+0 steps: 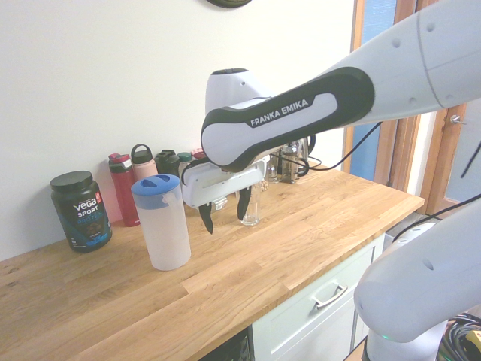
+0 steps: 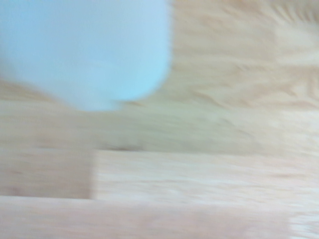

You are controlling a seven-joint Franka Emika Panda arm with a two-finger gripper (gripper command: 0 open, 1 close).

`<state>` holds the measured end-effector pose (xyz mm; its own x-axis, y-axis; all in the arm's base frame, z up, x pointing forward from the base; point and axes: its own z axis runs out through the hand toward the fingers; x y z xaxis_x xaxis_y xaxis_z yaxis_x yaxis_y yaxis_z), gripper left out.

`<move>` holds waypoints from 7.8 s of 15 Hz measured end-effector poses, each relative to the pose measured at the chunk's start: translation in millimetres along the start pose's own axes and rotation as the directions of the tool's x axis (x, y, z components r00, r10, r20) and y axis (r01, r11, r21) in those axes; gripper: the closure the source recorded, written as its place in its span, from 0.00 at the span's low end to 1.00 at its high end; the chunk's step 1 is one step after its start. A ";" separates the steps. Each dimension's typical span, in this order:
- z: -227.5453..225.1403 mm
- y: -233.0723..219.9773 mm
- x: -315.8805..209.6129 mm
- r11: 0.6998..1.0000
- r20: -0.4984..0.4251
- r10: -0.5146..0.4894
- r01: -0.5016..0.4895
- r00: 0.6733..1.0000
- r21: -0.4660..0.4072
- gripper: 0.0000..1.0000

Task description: Pour me some water

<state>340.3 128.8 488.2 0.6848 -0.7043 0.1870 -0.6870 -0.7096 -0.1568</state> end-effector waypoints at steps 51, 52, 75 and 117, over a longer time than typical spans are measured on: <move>-61.4 152.9 51.6 0.984 -0.095 -0.161 0.167 0.982 0.057 1.00; -62.6 171.2 63.8 0.984 -0.088 -0.159 0.165 0.983 0.062 1.00; -47.9 185.0 314.3 0.610 0.105 -0.771 0.776 0.628 -0.163 1.00; -81.3 243.2 265.5 0.974 -0.078 -0.221 0.217 0.972 -0.059 1.00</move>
<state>335.3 -229.0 578.6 0.7988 -0.5259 0.2920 -0.5349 -0.8431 -0.0553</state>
